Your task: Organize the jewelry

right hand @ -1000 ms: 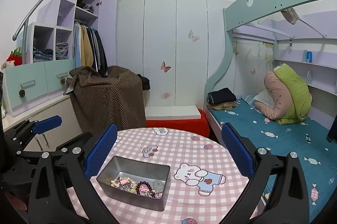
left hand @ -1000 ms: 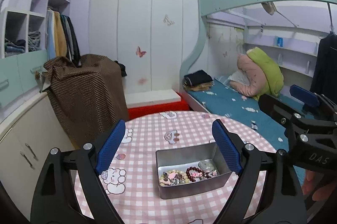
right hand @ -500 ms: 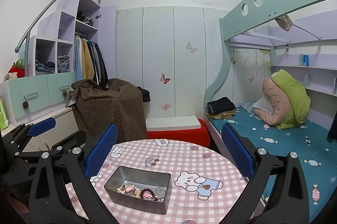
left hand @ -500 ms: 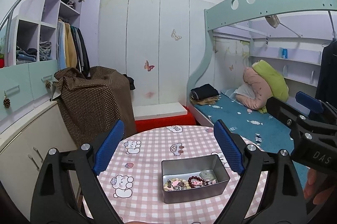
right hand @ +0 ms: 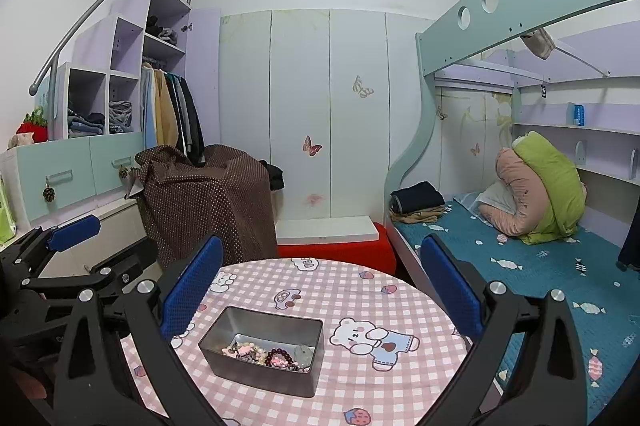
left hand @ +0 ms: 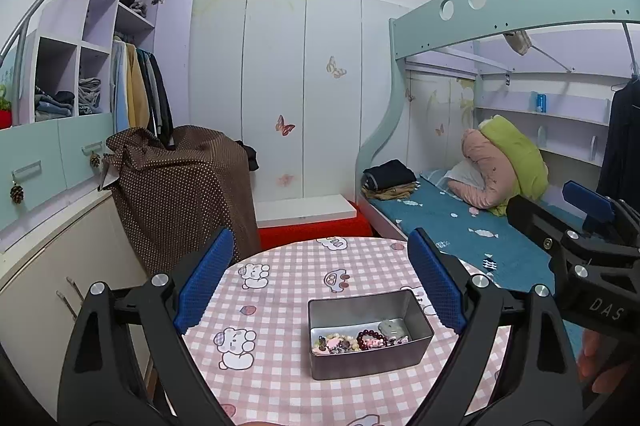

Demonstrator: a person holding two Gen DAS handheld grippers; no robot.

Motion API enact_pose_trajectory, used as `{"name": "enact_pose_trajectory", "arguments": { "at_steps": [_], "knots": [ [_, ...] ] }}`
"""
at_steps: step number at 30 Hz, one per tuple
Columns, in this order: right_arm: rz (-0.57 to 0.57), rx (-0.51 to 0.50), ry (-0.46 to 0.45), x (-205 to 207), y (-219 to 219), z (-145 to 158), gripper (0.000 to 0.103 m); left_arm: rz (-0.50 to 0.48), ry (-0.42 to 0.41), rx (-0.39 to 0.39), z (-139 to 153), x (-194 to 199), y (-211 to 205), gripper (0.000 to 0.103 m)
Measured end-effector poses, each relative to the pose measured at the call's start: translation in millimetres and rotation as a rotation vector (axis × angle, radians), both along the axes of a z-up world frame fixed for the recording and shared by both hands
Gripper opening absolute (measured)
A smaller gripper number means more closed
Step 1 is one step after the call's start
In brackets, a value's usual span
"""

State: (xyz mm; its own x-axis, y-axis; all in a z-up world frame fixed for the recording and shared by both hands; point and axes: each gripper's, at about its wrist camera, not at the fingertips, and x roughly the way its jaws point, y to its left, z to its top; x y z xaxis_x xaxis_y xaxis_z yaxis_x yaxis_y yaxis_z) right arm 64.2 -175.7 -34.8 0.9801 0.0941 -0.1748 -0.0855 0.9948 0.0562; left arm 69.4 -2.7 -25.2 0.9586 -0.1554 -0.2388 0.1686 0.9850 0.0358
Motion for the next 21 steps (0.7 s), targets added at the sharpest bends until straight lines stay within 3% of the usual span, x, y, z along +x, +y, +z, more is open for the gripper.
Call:
{"name": "enact_pose_trajectory", "arguments": {
  "at_steps": [21],
  "knots": [
    [0.002, 0.001, 0.005, -6.4, -0.2, -0.3, 0.096, -0.006, 0.019, 0.000, -1.8, -4.8, 1.6, 0.089]
  ]
}}
